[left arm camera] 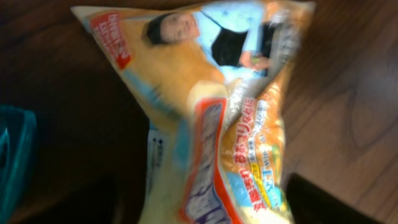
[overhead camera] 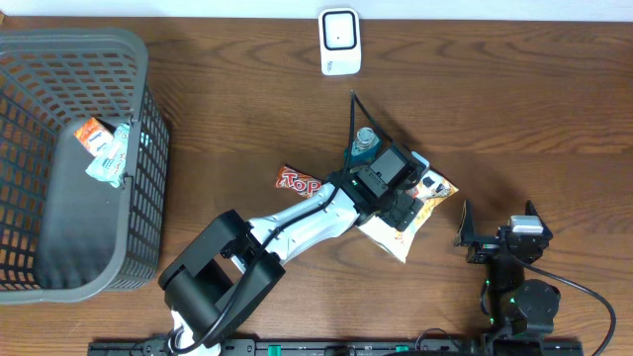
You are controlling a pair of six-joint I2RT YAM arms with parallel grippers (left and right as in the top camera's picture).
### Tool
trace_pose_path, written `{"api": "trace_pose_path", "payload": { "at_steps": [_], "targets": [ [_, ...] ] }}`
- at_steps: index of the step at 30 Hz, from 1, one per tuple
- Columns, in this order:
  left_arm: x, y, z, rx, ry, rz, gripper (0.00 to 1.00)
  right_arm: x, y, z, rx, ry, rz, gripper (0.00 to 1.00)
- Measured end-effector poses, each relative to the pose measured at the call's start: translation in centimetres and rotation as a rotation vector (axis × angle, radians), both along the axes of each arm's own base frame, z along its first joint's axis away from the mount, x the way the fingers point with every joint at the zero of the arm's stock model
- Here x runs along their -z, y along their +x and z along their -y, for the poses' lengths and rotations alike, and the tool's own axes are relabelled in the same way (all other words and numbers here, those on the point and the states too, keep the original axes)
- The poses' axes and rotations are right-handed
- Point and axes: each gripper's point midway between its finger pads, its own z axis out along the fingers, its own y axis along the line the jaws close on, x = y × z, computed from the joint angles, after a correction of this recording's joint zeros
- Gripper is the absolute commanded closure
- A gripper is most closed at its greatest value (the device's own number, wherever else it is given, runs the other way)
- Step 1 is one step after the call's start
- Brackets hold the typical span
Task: Scan the item barcode
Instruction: 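Carry the snack bag toward the scanner and hold it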
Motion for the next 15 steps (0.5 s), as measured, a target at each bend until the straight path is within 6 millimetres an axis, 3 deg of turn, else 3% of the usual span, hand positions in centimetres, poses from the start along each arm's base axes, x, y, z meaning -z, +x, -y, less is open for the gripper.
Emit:
{"api": "trace_pose_path", "payload": {
  "at_steps": [9, 15],
  "targets": [
    [0.6, -0.9, -1.1, -0.003, 0.049, -0.044, 0.04, 0.0, 0.0, 0.0, 0.000, 0.000, 0.000, 0.01],
    [-1.1, -1.2, -2.2, -0.034, 0.064, -0.040, 0.04, 0.0, 0.0, 0.0, 0.000, 0.000, 0.000, 0.01]
  ]
}}
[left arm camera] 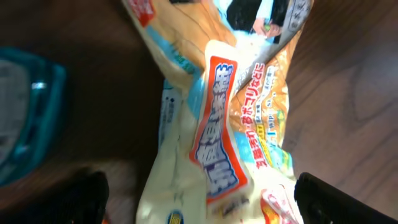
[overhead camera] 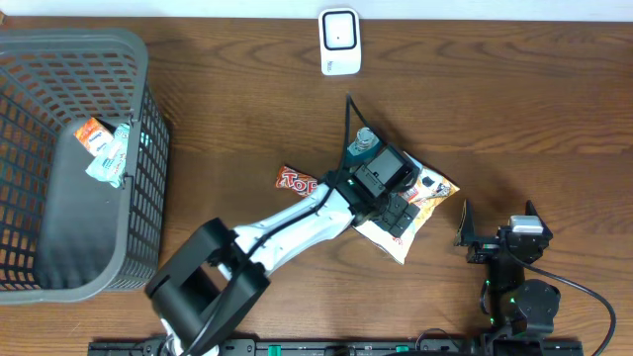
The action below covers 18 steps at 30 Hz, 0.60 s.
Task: Scan the item barcode
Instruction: 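Carry the snack bag toward the scanner and hold it, then release the snack bag on the table and withdraw left arm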
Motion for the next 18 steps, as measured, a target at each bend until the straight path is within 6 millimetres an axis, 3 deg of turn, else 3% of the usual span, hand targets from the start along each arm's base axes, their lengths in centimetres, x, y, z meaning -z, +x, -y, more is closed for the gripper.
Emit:
{"api": "trace_pose_path", "payload": {
  "at_steps": [6, 18],
  "targets": [
    [-4.2, -0.7, -1.3, -0.033, -0.026, 0.024, 0.04, 0.0, 0.0, 0.0, 0.000, 0.000, 0.000, 0.01],
    [-17.5, -3.5, -5.4, -0.051, -0.220, 0.175, 0.04, 0.0, 0.0, 0.0, 0.000, 0.000, 0.000, 0.01]
  ]
}}
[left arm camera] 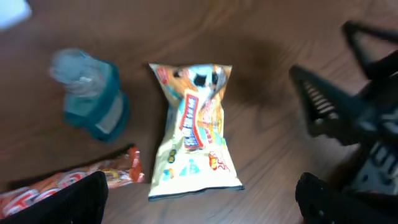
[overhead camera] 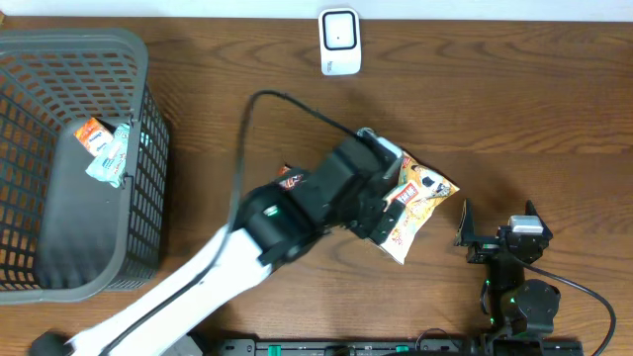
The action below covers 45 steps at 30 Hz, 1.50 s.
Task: Scan the item barcode
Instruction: 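Release the snack bag on the table and withdraw left arm, then reach the left gripper into the basket and grasp the mint wipes pack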
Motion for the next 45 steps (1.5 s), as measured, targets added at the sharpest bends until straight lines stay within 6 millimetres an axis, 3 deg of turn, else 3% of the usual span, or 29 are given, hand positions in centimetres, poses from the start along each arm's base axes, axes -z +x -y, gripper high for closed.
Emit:
{"api": "trace_pose_path", "payload": {
  "at_steps": [3, 8, 12, 14, 16, 21, 27, 35, 38, 45],
  "targets": [
    [-3.2, 0.6, -2.7, -0.059, -0.047, 0.043, 0.04, 0.0, 0.0, 0.0, 0.000, 0.000, 0.000, 0.01],
    [-11.1, 4.2, -9.6, -0.274, -0.144, 0.159, 0.03, 0.0, 0.0, 0.0, 0.000, 0.000, 0.000, 0.01],
    [-16.5, 6.9, -16.9, -0.522, -0.193, 0.240, 0.03, 0.0, 0.0, 0.0, 0.000, 0.000, 0.000, 0.01],
    [-18.3, 7.9, -21.2, -0.691, -0.205, 0.278, 0.03, 0.0, 0.0, 0.0, 0.000, 0.000, 0.000, 0.01],
    [-18.9, 8.4, -25.6, -0.870, -0.213, 0.279, 0.03, 0.0, 0.0, 0.0, 0.000, 0.000, 0.000, 0.01],
    [-15.6, 6.7, -36.9, -1.367, -0.201, 0.137, 0.03, 0.0, 0.0, 0.0, 0.000, 0.000, 0.000, 0.01],
    [-10.8, 5.4, -44.9, -1.726, -0.230, -0.045, 0.03, 0.0, 0.0, 0.0, 0.000, 0.000, 0.001, 0.01],
    [-1.7, 6.8, -50.0, -1.861, -0.259, -0.377, 0.04, 0.0, 0.0, 0.0, 0.000, 0.000, 0.000, 0.01],
    [2.1, 7.8, -50.7, -1.863, -0.238, -0.482, 0.04, 0.0, 0.0, 0.0, 0.000, 0.000, 0.000, 0.01],
    [8.2, 9.4, -51.4, -1.854, -0.205, -0.613, 0.04, 0.0, 0.0, 0.0, 0.000, 0.000, 0.001, 0.01]
  ]
}}
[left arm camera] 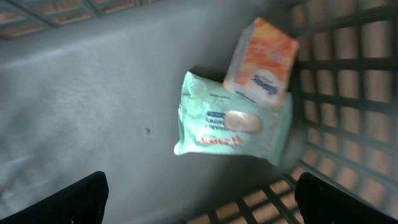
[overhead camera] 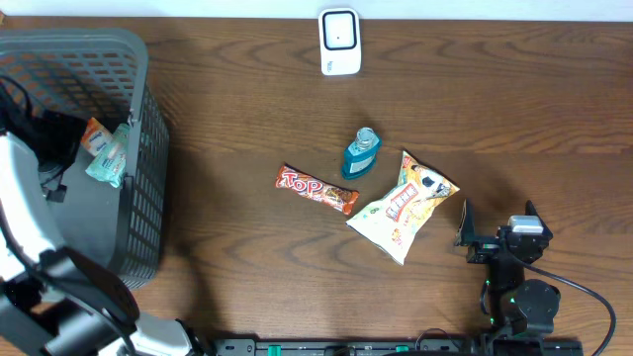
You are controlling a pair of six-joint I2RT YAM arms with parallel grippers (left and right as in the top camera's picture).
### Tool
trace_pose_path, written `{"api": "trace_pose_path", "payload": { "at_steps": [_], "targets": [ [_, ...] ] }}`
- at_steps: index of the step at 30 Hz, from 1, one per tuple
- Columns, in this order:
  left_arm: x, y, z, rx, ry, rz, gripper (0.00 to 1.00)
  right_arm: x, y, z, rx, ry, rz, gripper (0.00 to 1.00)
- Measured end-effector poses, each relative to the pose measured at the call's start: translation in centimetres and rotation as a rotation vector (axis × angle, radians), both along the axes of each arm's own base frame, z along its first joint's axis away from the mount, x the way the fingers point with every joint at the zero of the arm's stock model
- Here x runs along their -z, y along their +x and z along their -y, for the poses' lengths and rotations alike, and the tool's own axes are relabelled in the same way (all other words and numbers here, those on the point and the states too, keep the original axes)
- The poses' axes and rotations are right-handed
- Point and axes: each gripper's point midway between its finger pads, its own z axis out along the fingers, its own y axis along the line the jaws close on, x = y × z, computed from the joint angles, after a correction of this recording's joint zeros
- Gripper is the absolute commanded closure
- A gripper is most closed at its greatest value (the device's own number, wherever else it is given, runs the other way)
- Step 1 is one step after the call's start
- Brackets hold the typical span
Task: Scan the item barcode
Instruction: 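Reach the left gripper into the basket and grasp the mint wipes pack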
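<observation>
The white barcode scanner (overhead camera: 338, 41) stands at the table's far edge. On the table lie a yellow-orange snack bag (overhead camera: 403, 206), a small blue bottle (overhead camera: 361, 153) and a red "Top" bar (overhead camera: 315, 189). My left arm (overhead camera: 18, 213) reaches over the grey basket (overhead camera: 148, 119) at the left. In the left wrist view my left gripper (left arm camera: 200, 190) is open and holds nothing, above the basket floor just short of a green wipes pack (left arm camera: 233, 118) and an orange box (left arm camera: 261, 59). My right gripper (overhead camera: 497, 225) rests open at the near right, apart from everything.
The basket's lattice wall (left arm camera: 348, 112) rises right behind the wipes pack and orange box. The three loose items sit together in the middle of the table. The right arm's base (overhead camera: 524, 302) stands at the front edge.
My left gripper was open, high above the snack bag at the table's middle. Now it is inside the basket at the far left, over the wipes pack. The snack bag lies where it was.
My left gripper was first low on the snack bag, then close over it with fingers spread on either side. Then it stood raised and open, the bag lying flat on the table. Now it is open in the basket. The right arm stayed still.
</observation>
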Motion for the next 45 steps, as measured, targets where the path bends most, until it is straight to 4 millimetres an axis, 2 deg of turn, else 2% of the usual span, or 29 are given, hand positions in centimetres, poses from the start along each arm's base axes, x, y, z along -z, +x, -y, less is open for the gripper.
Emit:
{"api": "trace_pose_path", "payload": {
  "at_steps": [4, 10, 21, 28, 31, 34, 37, 39, 40, 45],
  "targets": [
    [2.9, 0.7, -0.4, 0.025, -0.018, -0.033, 0.04, 0.0, 0.0, 0.0, 0.000, 0.000, 0.000, 0.01],
    [5.7, 0.9, -0.4, 0.054, -0.028, -0.056, 0.04, 0.0, 0.0, 0.0, 0.000, 0.000, 0.000, 0.01],
    [9.5, 0.6, -0.2, 0.073, -0.009, -0.039, 0.04, 0.0, 0.0, 0.0, 0.000, 0.000, 0.000, 0.01],
    [11.0, 0.8, 0.3, 0.085, -0.007, -0.024, 0.04, 0.0, 0.0, 0.0, 0.000, 0.000, 0.000, 0.01],
    [11.7, 1.1, 0.6, 0.100, -0.014, -0.030, 0.17, 0.0, 0.0, 0.0, 0.000, 0.000, 0.000, 0.01],
    [12.0, 1.6, 1.0, 0.118, -0.019, -0.029, 0.44, 0.0, 0.0, 0.0, 0.000, 0.000, 0.000, 0.01],
    [12.4, 2.5, 1.4, 0.142, -0.041, -0.014, 0.64, 0.0, 0.0, 0.0, 0.000, 0.000, 0.000, 0.01],
    [12.5, 3.1, 1.8, 0.157, -0.062, 0.002, 0.87, 0.0, 0.0, 0.0, 0.000, 0.000, 0.000, 0.01],
    [12.4, 3.4, 2.0, 0.173, -0.073, 0.013, 0.92, 0.0, 0.0, 0.0, 0.000, 0.000, 0.000, 0.01],
    [12.3, 3.5, 2.2, 0.182, -0.097, 0.026, 0.93, 0.0, 0.0, 0.0, 0.000, 0.000, 0.000, 0.01]
  ]
}}
